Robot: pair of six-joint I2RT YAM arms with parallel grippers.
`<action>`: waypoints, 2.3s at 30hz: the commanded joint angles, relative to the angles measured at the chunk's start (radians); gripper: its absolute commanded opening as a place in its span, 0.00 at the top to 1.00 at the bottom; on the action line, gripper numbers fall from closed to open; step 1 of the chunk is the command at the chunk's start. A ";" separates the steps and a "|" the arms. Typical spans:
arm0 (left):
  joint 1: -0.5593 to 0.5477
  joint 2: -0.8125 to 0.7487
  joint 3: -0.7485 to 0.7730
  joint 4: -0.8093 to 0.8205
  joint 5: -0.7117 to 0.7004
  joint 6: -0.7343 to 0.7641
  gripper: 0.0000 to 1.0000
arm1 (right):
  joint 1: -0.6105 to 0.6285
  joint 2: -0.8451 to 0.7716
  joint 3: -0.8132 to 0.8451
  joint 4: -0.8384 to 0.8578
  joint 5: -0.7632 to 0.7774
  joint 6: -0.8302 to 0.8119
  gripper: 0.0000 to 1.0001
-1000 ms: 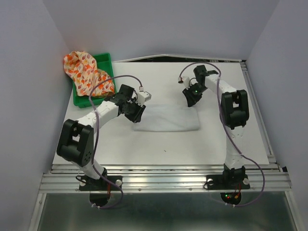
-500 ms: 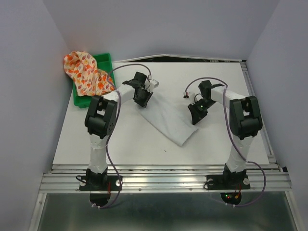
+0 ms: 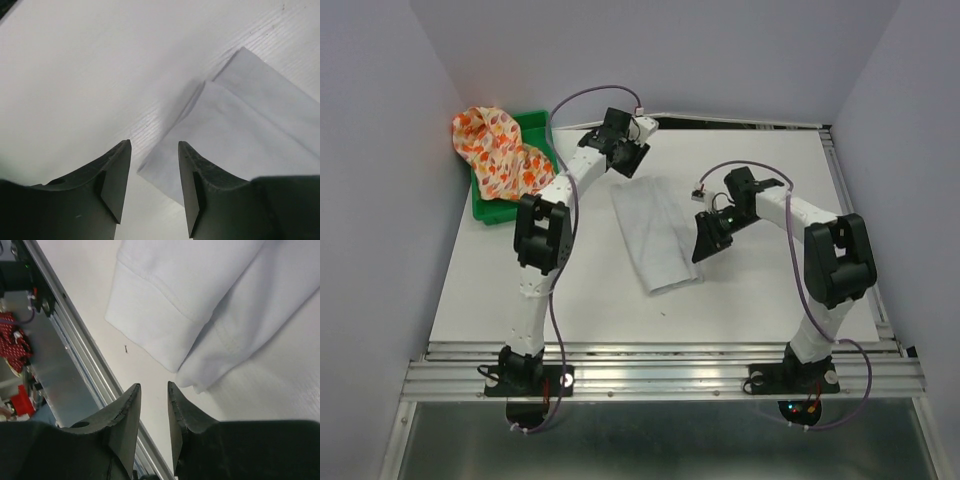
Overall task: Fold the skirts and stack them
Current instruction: Fold the skirt
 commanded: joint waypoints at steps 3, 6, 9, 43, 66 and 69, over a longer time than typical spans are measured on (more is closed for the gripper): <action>-0.002 -0.471 -0.449 0.123 0.105 -0.114 0.44 | -0.017 -0.117 -0.064 0.175 -0.053 0.214 0.66; -0.028 -0.613 -0.648 0.165 0.177 -0.165 0.43 | -0.017 -0.138 -0.124 0.313 -0.046 0.320 0.66; -0.054 -0.668 -0.782 0.171 0.229 -0.211 0.44 | -0.017 -0.109 -0.135 0.351 -0.064 0.344 0.67; -0.059 -0.374 -0.546 0.099 0.117 0.014 0.48 | 0.165 -0.230 -0.308 0.675 -0.138 0.715 0.66; -0.130 -0.436 -0.882 0.157 0.239 -0.187 0.49 | 0.103 0.046 -0.402 0.813 0.065 0.674 0.83; -0.107 -0.339 -0.783 0.107 0.187 -0.136 0.51 | 0.166 0.051 -0.406 0.838 0.094 0.732 0.84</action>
